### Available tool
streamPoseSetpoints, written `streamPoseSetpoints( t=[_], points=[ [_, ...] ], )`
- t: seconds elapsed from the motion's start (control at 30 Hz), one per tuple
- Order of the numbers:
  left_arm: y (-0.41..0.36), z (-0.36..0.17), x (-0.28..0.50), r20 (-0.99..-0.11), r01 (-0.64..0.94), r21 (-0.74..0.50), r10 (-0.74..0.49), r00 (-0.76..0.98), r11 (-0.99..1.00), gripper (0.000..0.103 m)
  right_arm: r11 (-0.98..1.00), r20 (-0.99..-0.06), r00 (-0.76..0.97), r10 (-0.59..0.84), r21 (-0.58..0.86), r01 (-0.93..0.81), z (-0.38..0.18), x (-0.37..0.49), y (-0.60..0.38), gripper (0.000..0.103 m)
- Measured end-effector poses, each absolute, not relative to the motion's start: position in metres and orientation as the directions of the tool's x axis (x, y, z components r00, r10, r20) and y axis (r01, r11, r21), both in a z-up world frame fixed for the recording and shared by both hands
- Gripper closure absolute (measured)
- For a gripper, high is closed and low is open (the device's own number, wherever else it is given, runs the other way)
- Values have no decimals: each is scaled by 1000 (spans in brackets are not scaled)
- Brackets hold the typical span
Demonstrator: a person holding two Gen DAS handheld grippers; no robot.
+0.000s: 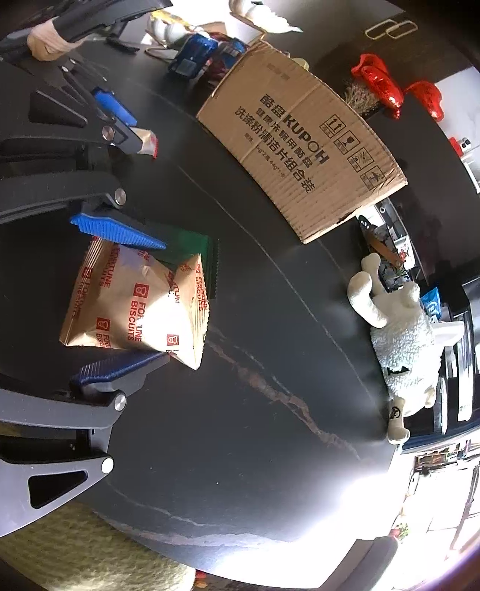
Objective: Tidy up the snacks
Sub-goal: 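Grasp the cheese-cake packet with the left tool while the right tool grasps the FORTUNE BISCUITS bag, then carry the cheese-cake packet and biscuit bag into the box and release both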
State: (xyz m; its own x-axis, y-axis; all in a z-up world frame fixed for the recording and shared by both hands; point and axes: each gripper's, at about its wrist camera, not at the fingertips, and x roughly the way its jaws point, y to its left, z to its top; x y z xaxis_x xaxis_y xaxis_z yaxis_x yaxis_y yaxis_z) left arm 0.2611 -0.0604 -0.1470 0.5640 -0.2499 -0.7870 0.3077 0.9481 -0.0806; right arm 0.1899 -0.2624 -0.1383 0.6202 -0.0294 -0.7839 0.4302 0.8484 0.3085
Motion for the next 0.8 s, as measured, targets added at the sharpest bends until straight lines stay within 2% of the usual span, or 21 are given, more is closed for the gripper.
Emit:
streamPoseSetpoints(
  t=[0.13,0.43,0.8],
  points=[
    [-61,-143,259,-789,312,-90,-259,557,946,71,861,-781,624,-13,309,404,-138,191,-261,52],
    [-64,-114,240,-762,323,-89,-273,588,942,71,873,-760,649,20,329,360,-131,188,-260,55],
    [-59,-75,220,-714,321,-101,-293,636,942,71,929,-722,688,73,300,216,-101,188,-239,55]
  ],
)
